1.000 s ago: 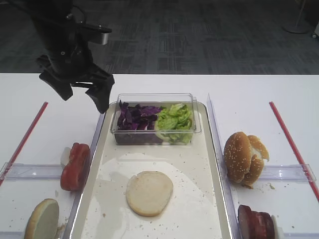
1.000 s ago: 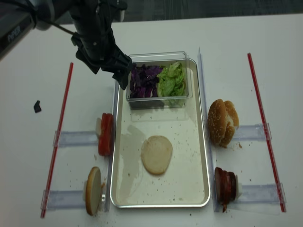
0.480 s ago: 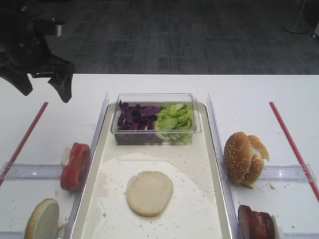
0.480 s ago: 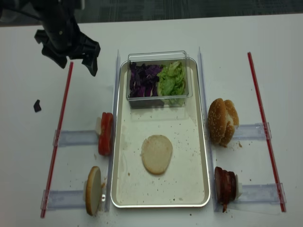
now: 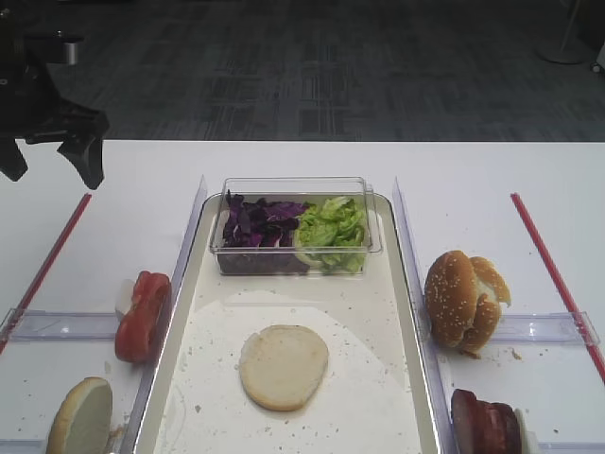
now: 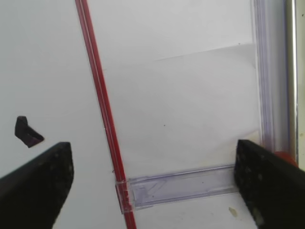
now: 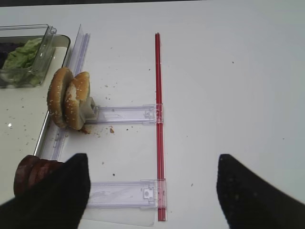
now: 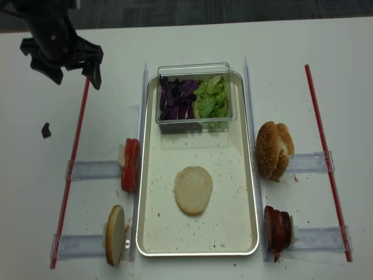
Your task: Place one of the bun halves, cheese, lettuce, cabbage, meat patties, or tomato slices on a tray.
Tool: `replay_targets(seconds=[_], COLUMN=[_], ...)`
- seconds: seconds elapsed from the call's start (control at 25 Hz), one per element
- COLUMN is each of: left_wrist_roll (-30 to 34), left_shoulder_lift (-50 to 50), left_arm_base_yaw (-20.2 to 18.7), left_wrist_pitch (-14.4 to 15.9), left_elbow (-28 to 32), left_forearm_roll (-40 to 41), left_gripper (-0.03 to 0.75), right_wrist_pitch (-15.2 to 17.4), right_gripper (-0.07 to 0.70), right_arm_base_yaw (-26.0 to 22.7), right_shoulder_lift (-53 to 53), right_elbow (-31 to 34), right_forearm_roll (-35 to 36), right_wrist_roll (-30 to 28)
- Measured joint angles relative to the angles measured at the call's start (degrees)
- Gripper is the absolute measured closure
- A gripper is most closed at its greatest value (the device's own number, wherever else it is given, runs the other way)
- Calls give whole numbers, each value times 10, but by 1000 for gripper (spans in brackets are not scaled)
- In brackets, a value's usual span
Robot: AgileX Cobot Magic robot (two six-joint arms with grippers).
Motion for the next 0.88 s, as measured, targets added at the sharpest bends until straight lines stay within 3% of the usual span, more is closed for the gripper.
replay_targets(seconds=[0.56, 0.88], left_wrist_roll=[0, 2], left_shoulder_lift=[-35, -150], left_arm_base_yaw=[0, 0], left_wrist_pitch=[1, 5], left_elbow=[0, 68], left_forearm_roll=[0, 0], left_gripper=[157, 160], right_wrist_pitch=[0, 0], right_gripper=[61, 61], right_arm_base_yaw=[0, 0], right_shoulder_lift=[0, 0], right_elbow=[0, 0], right_forearm_roll=[0, 0], right_wrist_roll=[0, 0])
